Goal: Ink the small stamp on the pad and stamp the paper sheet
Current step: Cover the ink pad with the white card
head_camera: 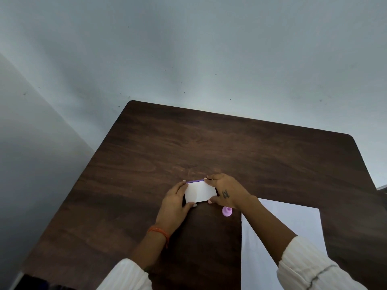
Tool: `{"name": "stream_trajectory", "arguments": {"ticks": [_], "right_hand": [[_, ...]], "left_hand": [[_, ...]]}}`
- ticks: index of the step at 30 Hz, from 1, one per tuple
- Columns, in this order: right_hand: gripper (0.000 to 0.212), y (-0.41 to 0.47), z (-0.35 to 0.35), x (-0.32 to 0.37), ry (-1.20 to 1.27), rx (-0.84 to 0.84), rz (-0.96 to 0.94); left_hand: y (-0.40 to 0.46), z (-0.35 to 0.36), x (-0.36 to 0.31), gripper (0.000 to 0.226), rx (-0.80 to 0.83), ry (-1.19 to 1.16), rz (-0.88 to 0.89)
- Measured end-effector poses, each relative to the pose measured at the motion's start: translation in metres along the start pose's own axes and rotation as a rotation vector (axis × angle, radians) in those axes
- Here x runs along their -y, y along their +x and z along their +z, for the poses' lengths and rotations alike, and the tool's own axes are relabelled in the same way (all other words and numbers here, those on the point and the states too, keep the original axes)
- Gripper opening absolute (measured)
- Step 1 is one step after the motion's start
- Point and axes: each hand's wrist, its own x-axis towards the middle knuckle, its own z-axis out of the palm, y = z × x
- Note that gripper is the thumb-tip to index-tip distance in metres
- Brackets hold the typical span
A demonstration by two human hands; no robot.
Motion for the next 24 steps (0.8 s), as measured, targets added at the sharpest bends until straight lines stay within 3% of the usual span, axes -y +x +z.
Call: {"name": "stream_trajectory", "arguments": {"ticks": [18,24], "right_hand": [[0.072,-0.0031,0.0034,-0.0041,0.01,-0.069,0.008],[0.072,-0.003,0.0017,-0.0013,0.04,-0.078,0.025]], "left_hand": [[0.002,-0.0001,-0.0018,0.066,0.012,-0.012,0.022],[0.0013,0.0016,-0.0022,0.063,0.013,0.083,0.069]]}}
